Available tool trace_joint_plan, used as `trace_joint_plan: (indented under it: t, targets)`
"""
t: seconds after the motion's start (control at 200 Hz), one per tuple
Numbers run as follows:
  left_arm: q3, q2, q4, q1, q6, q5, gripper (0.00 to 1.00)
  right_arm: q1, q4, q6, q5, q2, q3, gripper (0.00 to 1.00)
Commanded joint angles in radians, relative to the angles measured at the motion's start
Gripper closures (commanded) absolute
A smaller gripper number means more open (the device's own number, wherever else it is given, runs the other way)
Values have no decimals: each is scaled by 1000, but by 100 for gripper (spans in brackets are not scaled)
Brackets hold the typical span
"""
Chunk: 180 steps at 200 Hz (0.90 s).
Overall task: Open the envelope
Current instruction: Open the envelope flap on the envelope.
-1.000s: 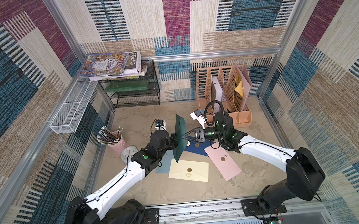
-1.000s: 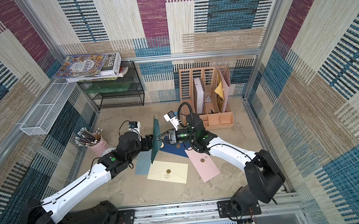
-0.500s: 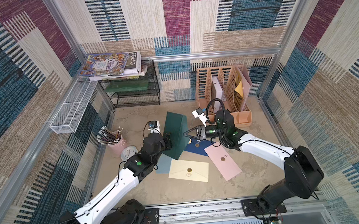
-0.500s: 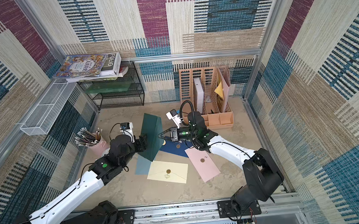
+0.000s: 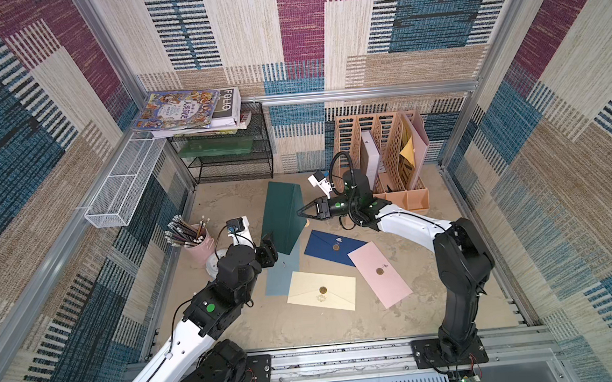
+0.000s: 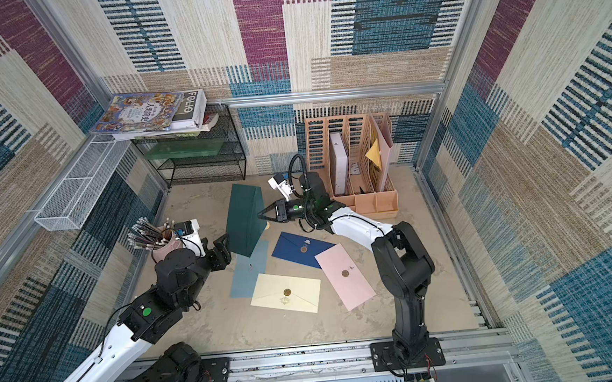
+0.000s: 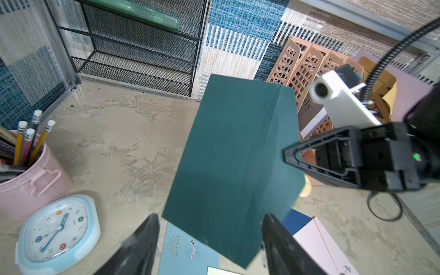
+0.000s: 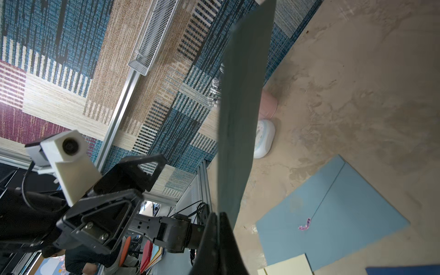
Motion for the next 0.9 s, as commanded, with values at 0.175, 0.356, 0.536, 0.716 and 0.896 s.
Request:
trace_joint_plan:
  t: [0.175, 0.356, 0.536, 0.716, 0.896]
  targets:
    - [-26, -94, -53, 5, 31, -116, 23, 18, -391, -92, -69, 446, 658, 100]
    - [-45, -156, -73, 10, 39, -144, 19, 27, -374, 1, -137, 721, 1011, 100]
    - [-39, -164, -97, 12, 30, -119, 17, 30, -185, 116, -147, 828, 1017, 100]
    - [-34, -161, -114, 12, 24, -91, 17, 47, -161, 54, -104, 857, 1018, 100]
    - [-34, -167, -128, 12, 14, -79, 17, 33, -159, 58, -66, 895, 1050, 100]
